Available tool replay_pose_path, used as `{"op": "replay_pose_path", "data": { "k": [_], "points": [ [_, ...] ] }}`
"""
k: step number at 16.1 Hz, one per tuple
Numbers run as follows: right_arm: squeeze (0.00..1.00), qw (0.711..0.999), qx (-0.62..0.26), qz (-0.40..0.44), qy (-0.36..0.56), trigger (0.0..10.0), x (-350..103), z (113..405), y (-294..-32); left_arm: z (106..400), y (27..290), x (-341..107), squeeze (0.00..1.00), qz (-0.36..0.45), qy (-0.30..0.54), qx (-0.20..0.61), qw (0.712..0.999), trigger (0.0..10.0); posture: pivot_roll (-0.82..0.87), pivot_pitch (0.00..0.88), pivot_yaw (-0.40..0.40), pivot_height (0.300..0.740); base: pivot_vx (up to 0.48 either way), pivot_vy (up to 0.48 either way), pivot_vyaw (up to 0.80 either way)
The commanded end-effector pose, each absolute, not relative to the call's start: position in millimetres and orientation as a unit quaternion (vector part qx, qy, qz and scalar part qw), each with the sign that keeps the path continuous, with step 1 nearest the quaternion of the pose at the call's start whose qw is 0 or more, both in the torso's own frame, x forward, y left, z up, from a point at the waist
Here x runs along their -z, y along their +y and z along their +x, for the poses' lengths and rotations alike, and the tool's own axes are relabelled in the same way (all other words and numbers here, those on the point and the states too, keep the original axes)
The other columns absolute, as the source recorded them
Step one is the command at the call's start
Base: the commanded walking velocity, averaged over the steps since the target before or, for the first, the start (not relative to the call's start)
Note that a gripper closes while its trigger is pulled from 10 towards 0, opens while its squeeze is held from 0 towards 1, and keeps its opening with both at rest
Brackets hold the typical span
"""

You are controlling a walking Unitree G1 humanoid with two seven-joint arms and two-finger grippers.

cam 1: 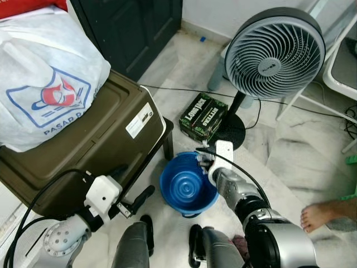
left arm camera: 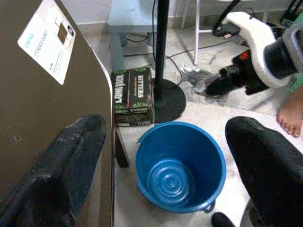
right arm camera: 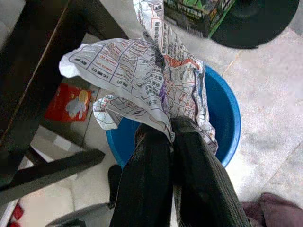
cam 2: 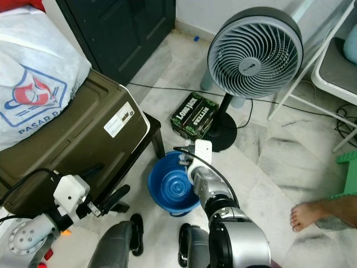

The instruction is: Clean up the room

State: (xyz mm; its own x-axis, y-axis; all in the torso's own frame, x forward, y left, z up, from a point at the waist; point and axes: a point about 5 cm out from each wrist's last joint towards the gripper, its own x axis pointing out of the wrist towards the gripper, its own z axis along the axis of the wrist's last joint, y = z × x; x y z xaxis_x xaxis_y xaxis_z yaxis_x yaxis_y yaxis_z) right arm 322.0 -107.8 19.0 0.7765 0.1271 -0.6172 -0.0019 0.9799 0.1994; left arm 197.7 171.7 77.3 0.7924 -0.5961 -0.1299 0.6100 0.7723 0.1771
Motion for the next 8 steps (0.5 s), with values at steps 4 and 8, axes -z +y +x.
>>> {"op": "replay_pose_path", "data": {
  "k": [4,8],
  "points": [
    [0.00,0.930,-0.043,0.099,0.350,10.0,-11.6,315.6,-102.6,194.9,175.2,-50.7,0.00,0.104,0.059,0.324,0.939,10.0,0.20,0.318,0.005,0.740,0.000,0.000,0.00],
    [1.00,0.930,-0.049,0.101,0.349,10.0,-12.7,316.4,-100.8,196.3,181.8,-25.7,0.00,0.102,0.077,0.317,0.940,10.0,0.19,0.313,-0.001,0.740,0.000,0.000,0.00]
  ]
}}
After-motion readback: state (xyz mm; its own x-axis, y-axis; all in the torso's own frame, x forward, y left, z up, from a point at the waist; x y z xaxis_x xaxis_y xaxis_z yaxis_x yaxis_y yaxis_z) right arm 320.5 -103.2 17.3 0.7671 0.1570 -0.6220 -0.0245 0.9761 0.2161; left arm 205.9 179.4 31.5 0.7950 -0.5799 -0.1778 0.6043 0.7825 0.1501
